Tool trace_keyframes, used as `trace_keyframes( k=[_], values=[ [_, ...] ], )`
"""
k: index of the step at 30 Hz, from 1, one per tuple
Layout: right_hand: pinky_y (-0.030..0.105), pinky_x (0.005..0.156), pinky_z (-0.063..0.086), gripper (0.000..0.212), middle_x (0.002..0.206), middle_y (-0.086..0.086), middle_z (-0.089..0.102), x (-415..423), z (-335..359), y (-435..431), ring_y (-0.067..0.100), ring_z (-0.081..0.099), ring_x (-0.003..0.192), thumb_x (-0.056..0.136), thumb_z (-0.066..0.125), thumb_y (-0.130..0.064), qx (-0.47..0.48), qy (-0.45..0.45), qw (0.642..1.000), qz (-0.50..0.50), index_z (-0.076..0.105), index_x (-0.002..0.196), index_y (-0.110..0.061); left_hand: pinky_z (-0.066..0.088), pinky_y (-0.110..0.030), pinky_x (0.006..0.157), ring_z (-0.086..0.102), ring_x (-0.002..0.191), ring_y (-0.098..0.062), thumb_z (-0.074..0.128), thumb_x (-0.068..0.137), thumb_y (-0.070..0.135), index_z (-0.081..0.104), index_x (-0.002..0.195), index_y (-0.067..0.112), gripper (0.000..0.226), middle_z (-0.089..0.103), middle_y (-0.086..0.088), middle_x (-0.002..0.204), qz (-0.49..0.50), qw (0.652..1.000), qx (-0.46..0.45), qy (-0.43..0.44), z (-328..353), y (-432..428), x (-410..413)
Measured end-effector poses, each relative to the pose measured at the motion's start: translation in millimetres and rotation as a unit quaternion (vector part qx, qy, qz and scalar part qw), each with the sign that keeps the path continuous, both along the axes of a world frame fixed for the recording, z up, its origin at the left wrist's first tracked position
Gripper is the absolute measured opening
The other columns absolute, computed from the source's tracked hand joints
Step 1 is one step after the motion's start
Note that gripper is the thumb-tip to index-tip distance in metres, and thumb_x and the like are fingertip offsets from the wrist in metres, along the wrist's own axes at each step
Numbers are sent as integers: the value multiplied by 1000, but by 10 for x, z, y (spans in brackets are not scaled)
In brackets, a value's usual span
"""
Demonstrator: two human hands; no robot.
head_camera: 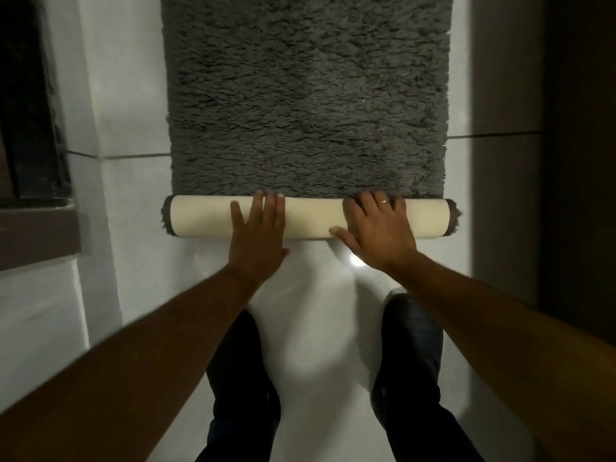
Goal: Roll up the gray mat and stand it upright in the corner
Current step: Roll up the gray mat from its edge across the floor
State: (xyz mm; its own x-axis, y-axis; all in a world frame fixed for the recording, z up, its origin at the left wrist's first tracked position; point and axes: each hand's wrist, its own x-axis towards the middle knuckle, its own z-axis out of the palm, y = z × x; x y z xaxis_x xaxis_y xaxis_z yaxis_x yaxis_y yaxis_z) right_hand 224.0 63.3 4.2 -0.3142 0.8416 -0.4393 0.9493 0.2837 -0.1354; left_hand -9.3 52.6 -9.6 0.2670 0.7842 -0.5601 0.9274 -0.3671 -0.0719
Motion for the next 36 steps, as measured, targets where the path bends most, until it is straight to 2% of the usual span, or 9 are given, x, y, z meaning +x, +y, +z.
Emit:
trace_keyframes(
  k=[3, 8, 13, 16, 19, 22, 25, 30, 36],
  values=[
    [65, 110, 26, 94, 144, 16, 47, 34, -32, 64, 37, 38, 136, 83, 56, -68, -17, -57, 997, 43, 28, 151, -9, 33, -62, 104, 47, 127, -37, 62, 88, 45, 32, 149, 13, 75, 44, -17, 148, -20, 998, 42, -46, -10, 291, -60],
    [56, 97, 40, 65, 129, 12, 62, 23, -37, 190, 35, 55, 114, 85, 61, -59, -10, -13, 999, 38, 46, 134, -19, 44, -49, 84, 66, 97, -35, 67, 86, 42, 59, 127, 19, 47, 68, -11, 115, -22, 983, 63, -169, 17, 415, -287],
    [54, 100, 44, 64, 141, 9, 50, 157, 38, 132, 32, 52, 121, 86, 60, -61, -129, 58, 989, 48, 49, 135, -23, 38, -44, 103, 54, 123, -32, 61, 93, 43, 49, 140, 19, 54, 57, -12, 140, 52, 963, -157, -211, 149, 328, -319],
    [60, 104, 39, 69, 145, 15, 46, 160, 86, -102, 38, 45, 130, 87, 61, -58, -66, 28, 997, 32, 45, 139, -15, 47, -40, 98, 58, 117, -29, 65, 91, 42, 43, 140, 21, 57, 58, -10, 137, 111, 926, -283, -224, 213, 356, -261],
    [68, 115, 18, 72, 157, 19, 36, 60, 48, -367, 38, 27, 147, 97, 43, -55, 15, 19, 999, 46, 35, 150, -6, 43, -49, 99, 56, 117, -34, 71, 86, 38, 47, 136, 15, 60, 57, -14, 134, 74, 968, -95, -221, 275, 378, -250],
    [68, 118, 1, 105, 166, 17, 12, -61, -18, -239, 36, 2, 153, 86, 19, -82, -23, -10, 999, 21, 15, 157, -5, 40, -51, 92, 56, 110, -36, 71, 84, 28, 56, 119, 12, 42, 58, -17, 124, 3, 971, 114, -210, 306, 223, -288],
    [68, 117, -5, 118, 167, 15, -3, -131, -97, 75, 34, -11, 153, 75, 3, -91, -51, -47, 998, 11, 1, 158, -7, 37, -56, 101, 51, 123, -41, 58, 90, 44, 54, 131, 7, 55, 56, -23, 133, -17, 973, 86, -212, 262, -51, -283],
    [71, 115, -1, 121, 167, 16, 2, -37, -28, 317, 35, -5, 153, 73, 13, -94, -13, -17, 998, 55, 5, 158, -8, 6, -71, 113, -3, 150, -42, 57, 71, 79, 0, 156, 7, 126, 0, -22, 164, -15, 998, -9, -55, 87, -157, -196],
    [73, 114, 10, 106, 161, 22, 24, 156, -27, 391, 44, 21, 147, 80, 65, -65, 9, -38, 996, 76, 15, 157, -12, 20, -75, 108, 32, 139, -45, 74, 75, 53, 18, 154, 15, 105, 34, -21, 155, 27, 998, 57, -29, 14, 360, -177]
  ],
)
